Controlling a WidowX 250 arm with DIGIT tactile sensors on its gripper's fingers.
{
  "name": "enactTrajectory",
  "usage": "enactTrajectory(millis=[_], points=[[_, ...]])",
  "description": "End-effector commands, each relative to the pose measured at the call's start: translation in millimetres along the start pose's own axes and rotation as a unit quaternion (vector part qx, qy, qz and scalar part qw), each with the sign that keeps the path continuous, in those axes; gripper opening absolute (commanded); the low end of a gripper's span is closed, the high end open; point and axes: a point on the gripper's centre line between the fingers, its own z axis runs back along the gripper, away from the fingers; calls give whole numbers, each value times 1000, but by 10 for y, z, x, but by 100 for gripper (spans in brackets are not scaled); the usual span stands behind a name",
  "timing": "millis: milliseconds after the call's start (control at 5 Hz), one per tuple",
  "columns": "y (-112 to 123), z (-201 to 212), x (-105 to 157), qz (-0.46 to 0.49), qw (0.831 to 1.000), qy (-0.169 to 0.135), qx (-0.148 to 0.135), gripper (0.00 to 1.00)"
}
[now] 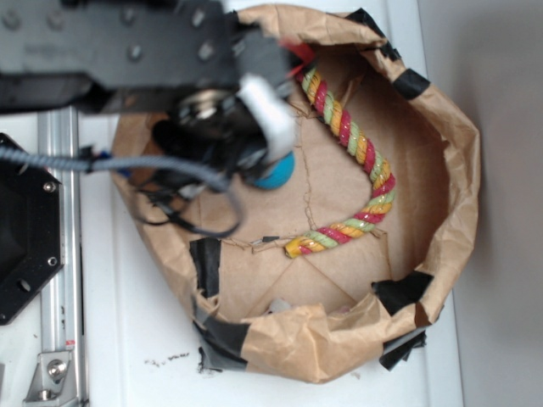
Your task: Grab the black box.
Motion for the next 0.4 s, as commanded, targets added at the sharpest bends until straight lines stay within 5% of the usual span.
enactTrajectory(millis=[0, 200], points=[[-40, 264, 533, 64, 998, -24, -4, 0], [-26, 185, 599, 100, 994, -31, -20, 0]])
